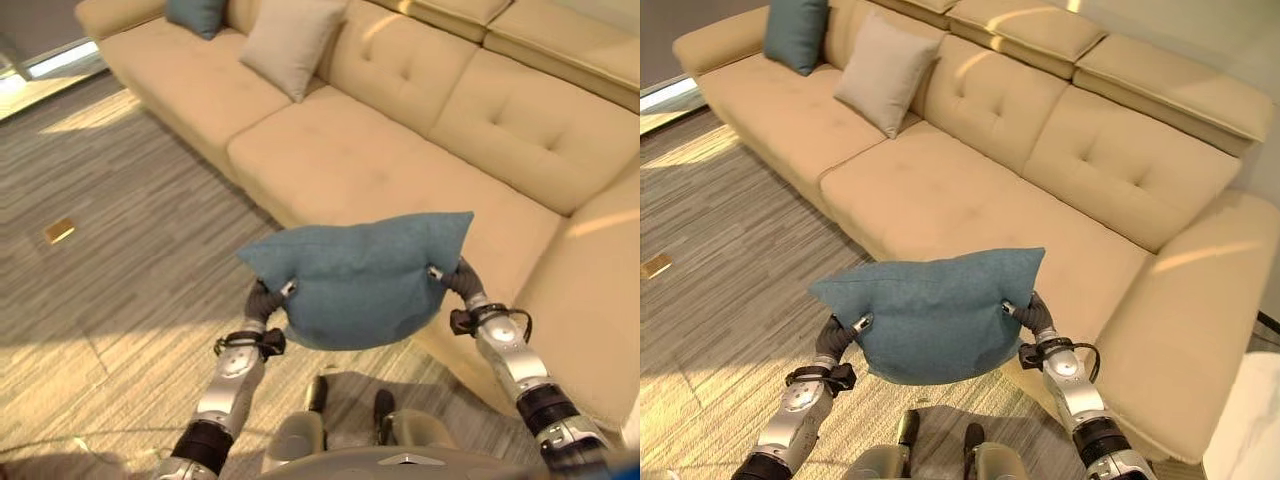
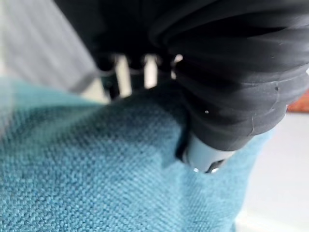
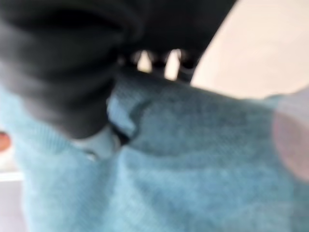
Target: Pick up all the scattered cushions and arrange them neatly on the sofa.
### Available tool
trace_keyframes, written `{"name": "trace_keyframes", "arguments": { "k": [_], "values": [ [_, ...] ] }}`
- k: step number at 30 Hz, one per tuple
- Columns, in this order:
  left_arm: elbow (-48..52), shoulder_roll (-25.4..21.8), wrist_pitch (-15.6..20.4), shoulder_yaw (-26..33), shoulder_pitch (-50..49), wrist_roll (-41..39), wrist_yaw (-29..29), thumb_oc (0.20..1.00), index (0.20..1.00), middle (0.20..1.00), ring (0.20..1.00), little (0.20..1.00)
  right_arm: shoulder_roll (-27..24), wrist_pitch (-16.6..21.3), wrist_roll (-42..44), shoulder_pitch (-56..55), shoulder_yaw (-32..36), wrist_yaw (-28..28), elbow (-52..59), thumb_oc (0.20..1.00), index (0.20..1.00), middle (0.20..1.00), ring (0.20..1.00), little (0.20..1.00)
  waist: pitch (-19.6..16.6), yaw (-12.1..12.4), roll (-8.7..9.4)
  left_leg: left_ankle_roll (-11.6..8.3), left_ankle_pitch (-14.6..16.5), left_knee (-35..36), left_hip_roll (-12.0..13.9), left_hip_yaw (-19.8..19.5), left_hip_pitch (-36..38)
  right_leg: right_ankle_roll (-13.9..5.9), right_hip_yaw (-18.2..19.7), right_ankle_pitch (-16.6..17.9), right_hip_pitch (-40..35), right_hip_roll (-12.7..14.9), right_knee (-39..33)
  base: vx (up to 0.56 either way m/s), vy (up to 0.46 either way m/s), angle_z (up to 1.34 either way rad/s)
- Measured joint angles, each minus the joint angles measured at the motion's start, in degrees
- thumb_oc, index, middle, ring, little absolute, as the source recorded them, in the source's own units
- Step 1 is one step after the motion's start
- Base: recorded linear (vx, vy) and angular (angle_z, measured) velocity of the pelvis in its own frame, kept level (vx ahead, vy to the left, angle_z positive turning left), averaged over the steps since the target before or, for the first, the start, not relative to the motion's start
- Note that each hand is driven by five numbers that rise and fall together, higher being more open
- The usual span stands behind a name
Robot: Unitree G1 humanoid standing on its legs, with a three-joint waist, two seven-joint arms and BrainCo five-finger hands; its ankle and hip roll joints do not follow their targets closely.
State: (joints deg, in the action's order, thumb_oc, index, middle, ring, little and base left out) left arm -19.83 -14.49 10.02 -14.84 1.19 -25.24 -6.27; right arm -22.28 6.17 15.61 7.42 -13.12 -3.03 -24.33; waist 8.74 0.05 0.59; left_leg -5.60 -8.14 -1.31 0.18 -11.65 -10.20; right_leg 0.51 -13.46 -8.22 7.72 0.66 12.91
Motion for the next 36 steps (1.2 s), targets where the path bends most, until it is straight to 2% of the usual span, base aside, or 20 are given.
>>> {"name": "trace_keyframes", "arguments": {
  "k": [1,2,4,5,7,8,10,12,16,17,18,19,20,21,23,25,27,31,33,36],
  "values": [
    [0.2,0.2,0.0,-0.5,0.0,0.0,0.1,0.2,0.2,0.2,0.2,0.2,-0.5,-0.1,0.0,-0.1,0.4,0.0,0.1,0.2,0.2,0.2,0.2,0.2,0.0,0.1,0.53,0.42,-0.4,-0.1,0.1,1.5,0.0,1.55,-1.1,0.2,-0.4,0.2,0.0,0.09,-0.161,1.26],
    [0.2,-0.6,0.1,-0.9,0.0,0.0,0.2,0.2,0.2,0.2,0.2,0.2,-0.8,0.0,0.0,0.3,1.0,0.3,0.6,0.2,0.2,0.2,0.2,0.2,0.2,1.4,0.49,1.63,2.3,-1.3,1.7,5.6,-0.4,3.16,-1.8,-2.0,0.0,-0.6,2.6,0.11,-0.113,0.6],
    [0.1,-2.7,0.0,-0.9,0.0,0.0,0.4,0.2,0.2,0.2,0.2,0.2,-0.1,0.1,0.0,0.7,0.8,0.6,0.9,0.2,0.2,0.2,0.2,0.2,0.2,0.9,1.31,2.02,8.0,-6.0,4.3,14.0,-3.0,5.47,-3.3,-4.1,0.7,0.0,5.1,0.14,-0.043,0.36],
    [0.0,-3.1,-0.2,-0.9,0.0,0.0,0.9,0.2,0.2,0.2,0.2,0.2,-0.1,0.1,0.0,0.7,0.8,0.7,0.9,0.2,0.2,0.2,0.2,0.2,0.2,0.7,1.95,2.51,9.3,-7.1,4.9,16.9,-2.9,5.7,-3.9,-4.6,0.5,0.9,5.3,0.09,0.001,0.29],
    [0.1,-2.9,-0.3,-0.9,0.2,0.1,1.5,0.2,0.2,0.2,0.2,0.2,-0.2,0.1,0.0,0.8,1.1,0.6,1.0,0.2,0.2,0.2,0.2,0.2,-0.1,-0.7,2.77,3.38,9.0,-6.6,4.6,20.7,-1.9,5.16,-4.4,-5.0,-0.2,2.4,5.2,0.17,0.019,0.29],
    [0.1,-2.6,-0.4,-0.9,0.3,0.1,1.5,0.2,0.2,0.2,0.2,0.2,-0.3,0.1,0.0,0.8,1.2,0.5,1.0,0.2,0.2,0.2,0.2,0.2,-0.2,-0.7,2.68,3.31,9.0,-6.9,4.6,20.6,-1.7,5.0,-4.4,-4.9,-0.3,2.3,5.0,0.23,0.033,0.11],
    [0.1,-2.6,-0.6,-0.8,1.0,0.2,1.4,0.2,0.2,0.2,0.2,0.2,0.1,0.0,-0.1,1.0,1.3,0.1,1.0,0.2,0.2,0.2,0.2,0.2,0.3,-0.1,4.34,1.98,9.2,-8.6,3.7,20.5,-3.8,4.93,-2.7,-3.9,-1.4,2.1,2.5,0.18,0.066,-0.22],
    [-0.1,-2.7,-0.8,-0.5,1.0,0.6,1.2,0.2,0.2,0.2,0.2,0.2,0.9,-0.1,-0.1,1.0,1.3,-0.2,1.0,0.2,0.2,0.2,0.2,0.2,0.8,0.5,5.77,1.45,8.6,-5.8,2.7,20.4,-6.1,3.39,-2.0,-1.6,-4.8,1.6,-2.9,0.2,0.129,-0.44],
    [-0.1,-3.2,-0.8,0.1,-0.1,1.8,1.2,0.2,0.2,0.2,0.2,0.2,2.0,-0.1,-0.4,1.0,1.1,-0.8,1.0,0.2,0.2,0.2,0.2,0.2,0.1,1.2,4.5,1.5,5.6,-3.1,2.9,11.2,-10.1,1.21,2.5,-1.7,-11.2,0.2,-7.1,0.27,0.264,-0.64],
    [-0.1,-3.2,-0.8,0.1,-0.1,1.8,1.2,0.2,0.2,0.2,0.2,0.2,2.0,-0.1,-0.4,1.0,1.1,-0.8,1.0,0.2,0.2,0.2,0.2,0.2,0.1,1.2,4.5,1.5,5.6,-3.1,2.9,11.2,-10.1,1.21,2.5,-1.7,-11.2,0.2,-7.1,0.22,0.233,-0.88],
    [-0.1,-1.8,-0.9,0.1,-1.9,1.8,1.4,0.2,0.2,0.2,0.2,0.2,0.9,-0.1,-1.4,-0.1,1.2,-0.1,1.0,0.2,0.2,0.2,0.2,0.2,-1.9,0.8,0.9,2.45,6.2,-5.1,4.2,11.5,-7.9,-1.73,5.4,-3.6,-13.3,-0.2,-6.9,0.06,0.09,-0.66],
    [-0.2,-1.6,-0.9,0.0,-2.2,1.8,1.6,0.2,0.2,0.2,0.2,0.2,1.0,-0.1,-1.4,-0.9,1.4,0.1,0.9,0.2,0.2,0.2,0.2,0.2,-2.8,0.5,0.42,3.68,0.5,-4.9,4.0,12.7,-7.5,-3.2,6.4,-5.4,-13.4,0.5,-5.5,0.12,0.183,-0.71],
    [-0.2,-1.9,-0.9,0.1,-2.3,1.8,1.7,0.2,0.2,0.2,0.2,0.2,1.6,-0.2,-1.4,-1.6,1.3,0.0,0.9,0.2,0.2,0.2,0.2,0.2,-3.3,0.3,1.57,4.83,0.4,-4.8,2.6,13.6,-6.9,-4.21,6.8,-6.3,-13.2,2.0,-4.9,0.2,0.338,-0.32],
    [-0.2,-3.3,-0.9,0.6,-2.0,1.8,1.5,0.2,0.2,0.2,0.2,0.2,3.2,-0.2,-1.8,-2.5,1.2,0.2,0.9,0.2,0.2,0.2,0.2,0.2,-4.9,0.2,4.44,6.13,1.5,-3.6,-0.7,16.0,-6.2,-5.35,7.6,-6.9,-12.4,6.5,-4.7,0.17,0.33,-0.29],
    [-0.2,-4.6,-1.0,1.5,-1.2,1.8,1.4,0.2,0.2,0.2,0.2,0.2,4.5,-0.3,-1.9,-2.4,1.2,0.6,1.0,0.2,0.2,0.2,0.2,0.2,-4.9,0.2,5.12,8.37,1.9,-3.6,-2.4,17.7,-5.3,-6.75,8.1,-6.2,-12.2,8.8,-3.6,0.1,0.225,-0.4],
    [-0.2,-5.2,-1.0,2.9,-1.0,2.0,1.4,0.2,0.2,0.2,0.2,0.2,6.1,-0.3,-2.0,-2.9,0.8,0.9,1.0,0.2,0.2,0.2,0.2,0.2,-4.2,0.6,4.61,9.82,2.2,-2.3,-3.2,19.4,-1.8,-8.89,8.8,-6.8,-11.0,10.2,0.6,0.07,0.155,-0.41],
    [0.0,-6.1,-0.8,3.9,0.1,2.2,1.4,0.2,0.2,0.2,0.2,0.2,6.3,-0.4,-2.2,-2.6,-0.1,1.7,1.1,0.2,0.2,0.2,0.2,0.2,-4.1,1.0,4.65,9.34,4.2,-1.4,-3.9,20.5,-0.1,-9.53,9.5,-6.2,-8.8,10.4,0.9,0.1,0.129,-0.21],
    [0.0,-6.6,-0.7,5.0,0.1,2.2,1.4,0.2,0.2,0.2,0.2,0.2,6.2,-0.5,-2.3,-1.7,-1.0,2.3,1.0,0.2,0.2,0.2,0.2,0.2,-4.0,0.8,4.56,9.42,4.3,0.3,-4.1,21.9,1.0,-9.34,9.5,-3.7,-2.7,10.4,-0.7,0.1,0.096,-0.21],
    [0.0,-6.0,-0.7,5.6,-0.9,2.1,1.3,0.2,0.2,0.2,0.2,0.2,6.1,-0.6,-2.2,-0.9,-1.1,2.5,1.0,0.2,0.2,0.2,0.2,0.2,-3.8,0.8,4.2,9.9,4.7,2.0,-3.2,22.8,2.1,-9.52,7.0,-1.3,0.6,9.7,-0.1,0.15,0.071,-0.42],
    [0.0,-6.2,-0.9,5.2,-2.5,2.2,1.4,0.2,0.2,0.2,0.2,0.2,5.6,-0.8,-2.2,-0.6,-1.3,2.6,1.0,0.2,0.2,0.2,0.2,0.2,-3.4,0.4,4.02,8.9,4.4,2.9,-2.4,24.1,3.8,-9.04,4.0,3.4,2.5,9.4,-0.9,0.11,0.017,-0.31]
  ]
}}
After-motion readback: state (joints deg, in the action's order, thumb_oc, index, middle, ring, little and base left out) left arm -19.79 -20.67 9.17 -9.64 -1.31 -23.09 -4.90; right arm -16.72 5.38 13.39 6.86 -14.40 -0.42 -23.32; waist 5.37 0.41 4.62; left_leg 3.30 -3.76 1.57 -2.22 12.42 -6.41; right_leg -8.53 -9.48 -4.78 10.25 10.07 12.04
